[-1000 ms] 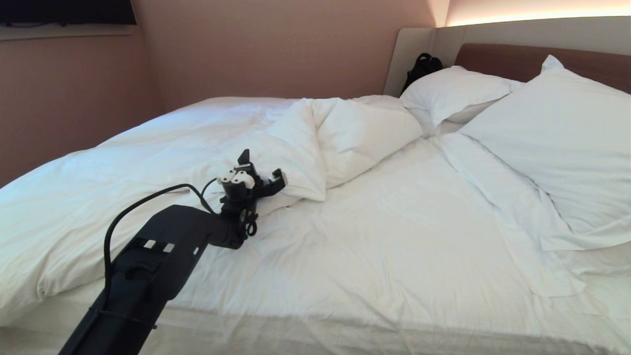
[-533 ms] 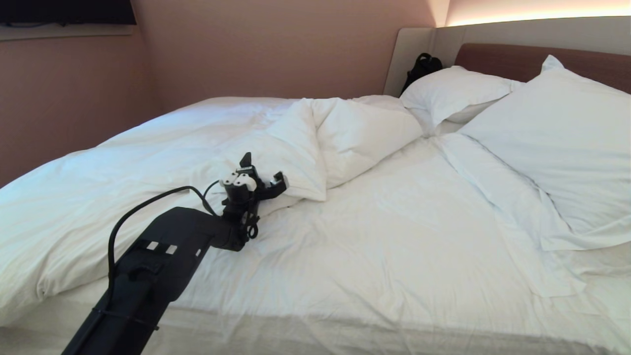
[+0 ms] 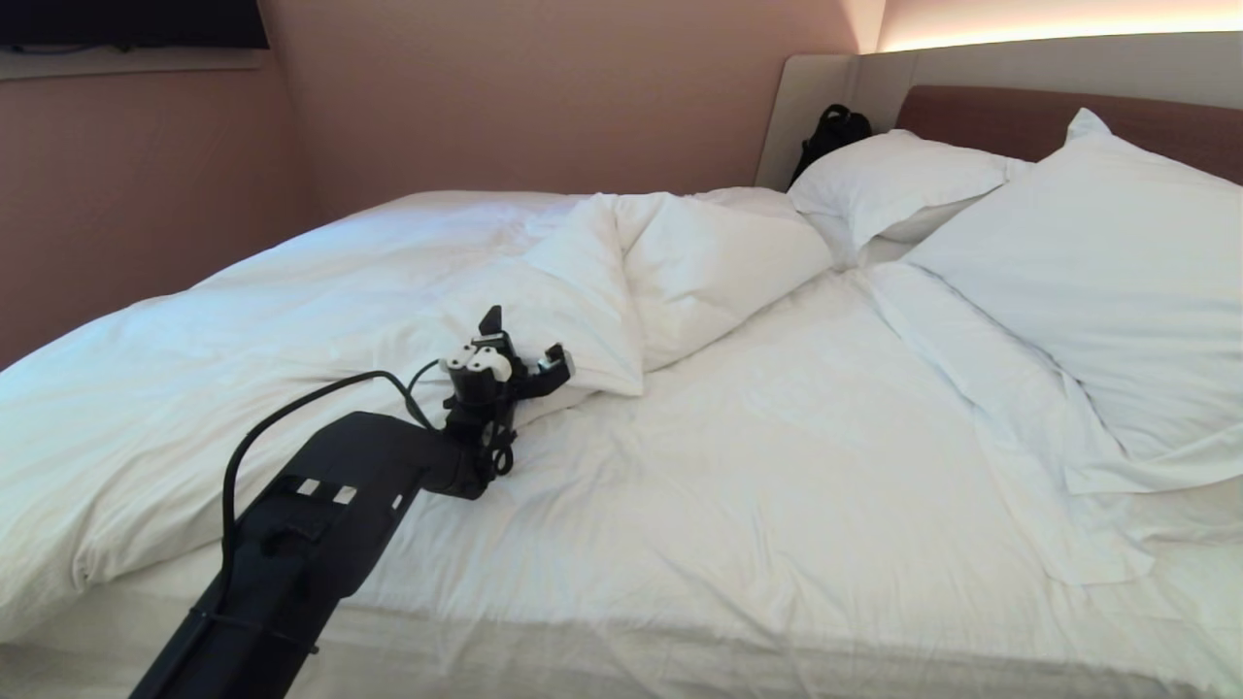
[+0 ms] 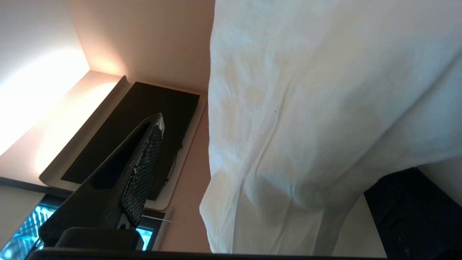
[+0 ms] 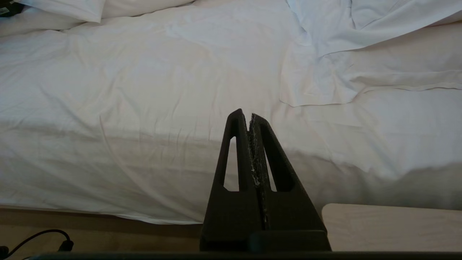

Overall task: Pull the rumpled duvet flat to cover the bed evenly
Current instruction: Hold the folded corner of the quilt

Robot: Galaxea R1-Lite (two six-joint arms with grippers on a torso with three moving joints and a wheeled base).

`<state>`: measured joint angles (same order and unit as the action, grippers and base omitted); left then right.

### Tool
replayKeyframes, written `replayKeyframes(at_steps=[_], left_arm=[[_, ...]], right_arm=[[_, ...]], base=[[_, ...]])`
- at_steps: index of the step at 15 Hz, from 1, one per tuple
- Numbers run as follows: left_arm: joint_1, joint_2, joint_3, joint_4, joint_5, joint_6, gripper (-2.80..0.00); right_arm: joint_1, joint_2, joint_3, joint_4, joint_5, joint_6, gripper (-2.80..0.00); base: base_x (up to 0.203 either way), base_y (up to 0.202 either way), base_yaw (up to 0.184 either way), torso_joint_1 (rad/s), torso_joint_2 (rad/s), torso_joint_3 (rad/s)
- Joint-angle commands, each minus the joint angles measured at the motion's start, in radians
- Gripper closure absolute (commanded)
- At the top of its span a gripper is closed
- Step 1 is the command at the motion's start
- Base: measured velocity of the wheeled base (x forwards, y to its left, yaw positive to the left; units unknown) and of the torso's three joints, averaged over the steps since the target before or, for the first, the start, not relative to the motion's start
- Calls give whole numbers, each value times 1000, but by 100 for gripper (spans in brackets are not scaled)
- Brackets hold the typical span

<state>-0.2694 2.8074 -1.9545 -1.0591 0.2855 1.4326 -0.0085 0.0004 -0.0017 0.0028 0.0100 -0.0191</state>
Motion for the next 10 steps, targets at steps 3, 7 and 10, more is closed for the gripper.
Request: replayKeyframes(at_steps=[3, 7, 10], left_arm=[[-8, 11, 0, -5, 1, 6, 0], [-13, 24, 0, -7, 1, 0, 0], [-13, 33, 0, -7, 1, -4, 0]], right_arm=[[0, 1, 0, -1, 1, -1, 0], [-1, 1, 0, 0, 1, -1, 0], [-1, 1, 0, 0, 1, -1, 0]], base=[[0, 0, 0, 0, 0, 0], [0, 0, 0, 0, 0, 0], [0, 0, 0, 0, 0, 0]])
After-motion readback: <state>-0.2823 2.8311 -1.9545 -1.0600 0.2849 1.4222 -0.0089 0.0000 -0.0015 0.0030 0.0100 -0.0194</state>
